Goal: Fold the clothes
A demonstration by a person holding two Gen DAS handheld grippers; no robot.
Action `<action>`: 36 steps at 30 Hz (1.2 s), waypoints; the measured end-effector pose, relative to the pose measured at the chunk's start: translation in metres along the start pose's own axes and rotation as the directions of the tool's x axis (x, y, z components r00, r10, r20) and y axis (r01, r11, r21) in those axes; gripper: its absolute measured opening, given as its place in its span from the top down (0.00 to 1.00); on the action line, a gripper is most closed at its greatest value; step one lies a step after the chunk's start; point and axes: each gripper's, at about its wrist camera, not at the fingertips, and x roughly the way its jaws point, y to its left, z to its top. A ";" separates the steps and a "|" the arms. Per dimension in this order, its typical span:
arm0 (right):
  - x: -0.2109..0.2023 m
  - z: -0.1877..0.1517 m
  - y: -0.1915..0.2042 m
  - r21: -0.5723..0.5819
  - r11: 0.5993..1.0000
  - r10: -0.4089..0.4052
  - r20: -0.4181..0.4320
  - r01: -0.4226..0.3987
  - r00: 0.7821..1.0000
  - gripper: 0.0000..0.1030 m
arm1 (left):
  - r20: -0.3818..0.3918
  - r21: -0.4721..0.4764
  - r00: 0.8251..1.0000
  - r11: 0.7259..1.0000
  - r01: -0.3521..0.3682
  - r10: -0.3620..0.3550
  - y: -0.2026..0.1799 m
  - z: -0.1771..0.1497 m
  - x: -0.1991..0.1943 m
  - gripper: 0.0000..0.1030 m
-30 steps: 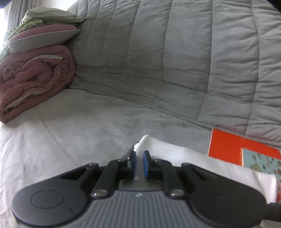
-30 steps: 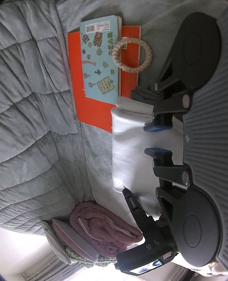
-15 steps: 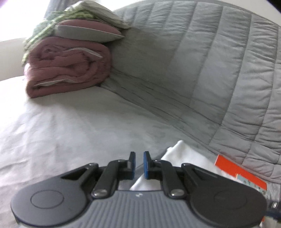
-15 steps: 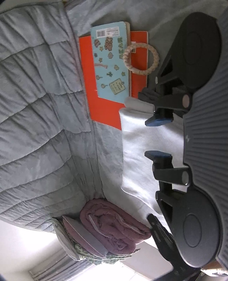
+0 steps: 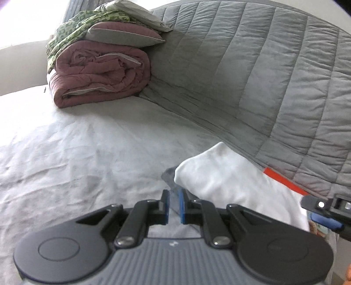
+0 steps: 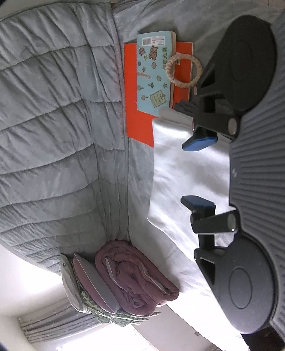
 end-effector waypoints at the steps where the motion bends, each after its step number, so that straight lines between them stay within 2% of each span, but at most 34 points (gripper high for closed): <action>1: -0.002 -0.002 0.004 -0.011 1.000 -0.001 0.002 0.001 1.000 0.55 | 0.005 0.009 1.000 1.000 -0.008 0.008 -0.001 0.000 -0.005 0.91; 2: -0.003 -0.004 0.008 -0.022 1.000 -0.002 0.003 0.002 1.000 0.59 | 0.007 0.013 1.000 1.000 -0.014 0.014 -0.001 -0.001 -0.010 0.91; 3: -0.005 -0.006 0.011 -0.030 1.000 -0.003 0.002 0.003 1.000 0.71 | 0.007 0.013 1.000 1.000 -0.017 0.017 -0.001 -0.003 -0.015 0.91; 4: -0.007 -0.008 0.014 -0.034 0.999 -0.004 0.002 0.004 1.000 0.73 | 0.007 0.013 1.000 1.000 -0.020 0.020 0.000 -0.004 -0.020 0.91; 8: -0.013 -0.013 0.023 -0.048 0.999 -0.007 0.006 0.008 1.000 0.73 | 0.004 0.012 0.999 0.999 -0.042 0.042 0.006 -0.009 -0.040 0.88; 14: -0.030 -0.021 0.034 -0.084 0.996 -0.011 0.041 0.015 0.999 0.70 | -0.020 0.020 0.996 0.996 -0.085 0.086 0.014 -0.026 -0.069 0.78; 17: -0.041 -0.026 0.032 -0.099 0.995 -0.012 0.047 0.016 0.999 0.70 | -0.053 0.029 0.994 0.995 -0.094 0.096 0.011 -0.034 -0.080 0.78; 20: -0.053 -0.034 0.021 -0.088 0.996 -0.019 0.044 0.023 0.999 0.69 | -0.054 0.070 0.993 0.993 -0.098 0.102 0.000 -0.041 -0.093 0.71; 26: -0.074 -0.059 -0.009 -0.085 0.992 -0.088 0.025 0.090 0.996 0.55 | -0.042 0.092 0.995 0.992 -0.091 0.095 -0.020 -0.052 -0.107 0.61; 29: -0.079 -0.059 -0.012 -0.103 0.990 -0.094 0.056 0.099 0.994 0.35 | -0.039 0.108 0.994 0.990 -0.093 0.097 -0.029 -0.057 -0.110 0.49; 30: -0.080 -0.059 -0.010 -0.123 0.988 -0.091 0.068 0.098 0.994 0.21 | -0.038 0.117 0.994 0.988 -0.098 0.103 -0.032 -0.058 -0.110 0.43; 31: -0.081 -0.061 -0.009 -0.143 0.985 -0.085 0.078 0.095 0.993 0.03 | -0.035 0.126 0.993 0.986 -0.105 0.110 -0.034 -0.058 -0.110 0.37; 32: -0.082 -0.063 -0.007 -0.164 0.982 -0.078 0.090 0.092 0.993 0.00 | -0.030 0.132 0.992 0.984 -0.116 0.121 -0.036 -0.058 -0.110 0.33; 34: -0.077 -0.065 -0.005 -0.198 0.975 -0.085 0.095 0.102 0.992 0.00 | -0.014 0.138 0.990 0.981 -0.139 0.142 -0.038 -0.057 -0.110 0.17; 36: -0.068 -0.067 -0.005 -0.197 0.975 -0.100 0.045 0.107 0.994 0.00 | 0.006 0.141 0.987 0.977 -0.158 0.159 -0.040 -0.056 -0.109 0.12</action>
